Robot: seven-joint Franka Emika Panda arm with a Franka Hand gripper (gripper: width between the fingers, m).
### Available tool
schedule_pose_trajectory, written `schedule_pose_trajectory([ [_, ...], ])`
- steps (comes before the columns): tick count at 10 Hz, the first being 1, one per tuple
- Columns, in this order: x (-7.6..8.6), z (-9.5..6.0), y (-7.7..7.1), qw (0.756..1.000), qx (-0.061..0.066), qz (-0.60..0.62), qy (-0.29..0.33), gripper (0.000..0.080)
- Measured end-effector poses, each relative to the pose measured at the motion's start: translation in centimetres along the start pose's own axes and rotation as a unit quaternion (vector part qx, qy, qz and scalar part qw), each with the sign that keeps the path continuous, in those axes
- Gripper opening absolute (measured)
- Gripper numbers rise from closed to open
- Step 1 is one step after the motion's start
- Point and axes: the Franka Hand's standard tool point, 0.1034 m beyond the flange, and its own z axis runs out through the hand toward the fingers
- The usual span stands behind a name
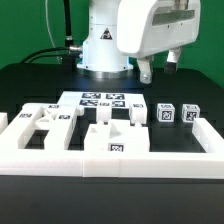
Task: Assemble chair
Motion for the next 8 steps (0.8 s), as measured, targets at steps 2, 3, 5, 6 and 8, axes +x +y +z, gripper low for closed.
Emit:
schedule_pose_trajectory([
  [2, 0.0, 0.1, 0.0, 1.000, 0.001, 0.000, 0.000, 0.0649],
  [3, 0.0, 0.1, 0.0, 1.000, 0.001, 0.000, 0.000, 0.0649],
  [5, -0.4, 1.0, 1.1, 1.000, 0.003, -0.005, -0.002, 0.0649],
  [6, -0.7, 1.9, 2.3, 1.000, 0.001, -0.010, -0.002, 0.0649],
  [8, -1.0, 3.3, 3.5, 1.000, 0.001, -0.009, 0.000, 0.0649],
])
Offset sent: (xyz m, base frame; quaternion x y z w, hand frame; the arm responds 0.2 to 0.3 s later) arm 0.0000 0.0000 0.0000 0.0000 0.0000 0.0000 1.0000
